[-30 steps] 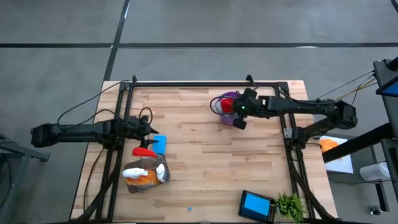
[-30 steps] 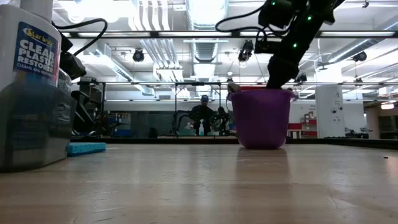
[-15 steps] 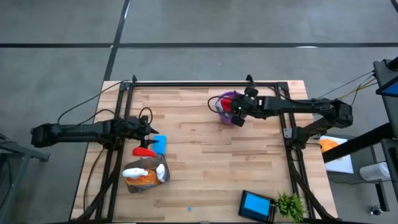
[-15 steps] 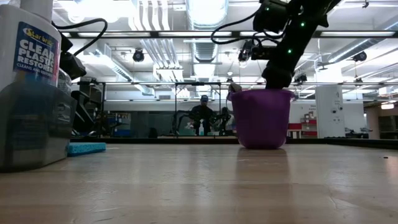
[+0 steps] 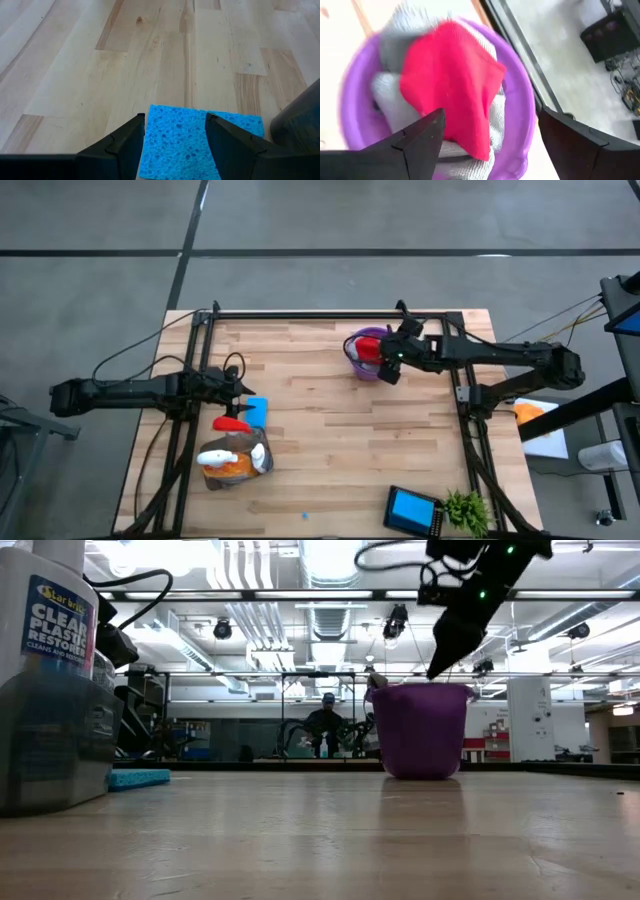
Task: Pick & Place Kitchen Items
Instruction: Put the light blue sponge into the black bin
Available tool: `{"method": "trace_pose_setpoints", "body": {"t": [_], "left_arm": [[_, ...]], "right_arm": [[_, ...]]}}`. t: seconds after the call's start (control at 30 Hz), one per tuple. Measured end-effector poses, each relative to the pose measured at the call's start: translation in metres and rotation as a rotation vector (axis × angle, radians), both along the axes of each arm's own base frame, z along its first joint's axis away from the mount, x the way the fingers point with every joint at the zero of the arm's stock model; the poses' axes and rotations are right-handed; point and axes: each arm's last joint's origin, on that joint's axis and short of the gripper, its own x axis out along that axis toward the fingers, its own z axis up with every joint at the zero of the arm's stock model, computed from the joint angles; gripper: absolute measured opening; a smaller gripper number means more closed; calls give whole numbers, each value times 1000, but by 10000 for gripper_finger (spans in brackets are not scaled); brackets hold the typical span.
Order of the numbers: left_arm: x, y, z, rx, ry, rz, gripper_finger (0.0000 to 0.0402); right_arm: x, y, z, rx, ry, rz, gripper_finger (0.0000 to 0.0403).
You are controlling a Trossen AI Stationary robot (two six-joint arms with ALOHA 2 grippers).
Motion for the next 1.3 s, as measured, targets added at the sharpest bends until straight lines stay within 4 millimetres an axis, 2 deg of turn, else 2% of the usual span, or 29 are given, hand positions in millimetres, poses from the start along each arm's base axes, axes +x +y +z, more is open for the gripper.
{"method": "trace_pose_setpoints", "body": {"t": [0.17,0.33,0.47,0.67,0.97,1.13,1.3], "left_arm": [[0,0,0,0,0,0,214],[0,0,0,0,0,0,214],[0,0,0,0,0,0,214],[0,0,0,0,0,0,214],[0,0,0,0,0,0,214],[0,0,0,0,0,1,214],[0,0,0,0,0,1,214]], "right_arm": [[-5,13,23,-15,-162,102,313],[-11,32,46,-50,-475,339,313],[-27,43,55,-136,-680,455,313],[-58,54,60,-234,-856,527,313],[-104,71,57,-215,-1054,701,313],[-120,76,49,-172,-1128,732,313],[-128,80,33,-121,-1144,768,313]]}}
